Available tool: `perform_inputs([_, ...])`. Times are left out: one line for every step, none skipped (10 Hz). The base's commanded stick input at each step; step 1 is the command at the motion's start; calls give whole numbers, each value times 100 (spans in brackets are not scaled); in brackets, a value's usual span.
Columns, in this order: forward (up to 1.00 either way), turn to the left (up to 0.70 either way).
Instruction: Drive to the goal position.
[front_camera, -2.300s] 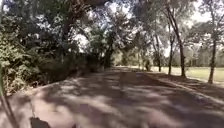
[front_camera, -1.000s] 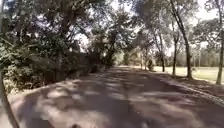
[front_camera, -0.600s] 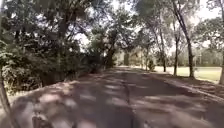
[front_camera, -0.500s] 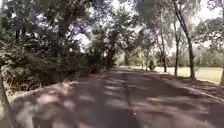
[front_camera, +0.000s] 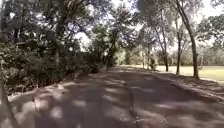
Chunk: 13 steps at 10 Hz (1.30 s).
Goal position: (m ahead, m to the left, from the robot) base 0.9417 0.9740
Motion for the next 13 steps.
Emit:
perform_inputs([70, -35])
perform_inputs([70, -35])
perform_inputs([70, -35])
perform_inputs([70, -34])
perform_inputs([70, -28])
perform_inputs([70, -21])
perform_inputs([70, -14])
perform_inputs([70, -7])
perform_inputs([70, 0])
perform_inputs([70, 0])
perform_inputs([70, 0])
perform_inputs([70, 0])
perform_inputs([70, 0])
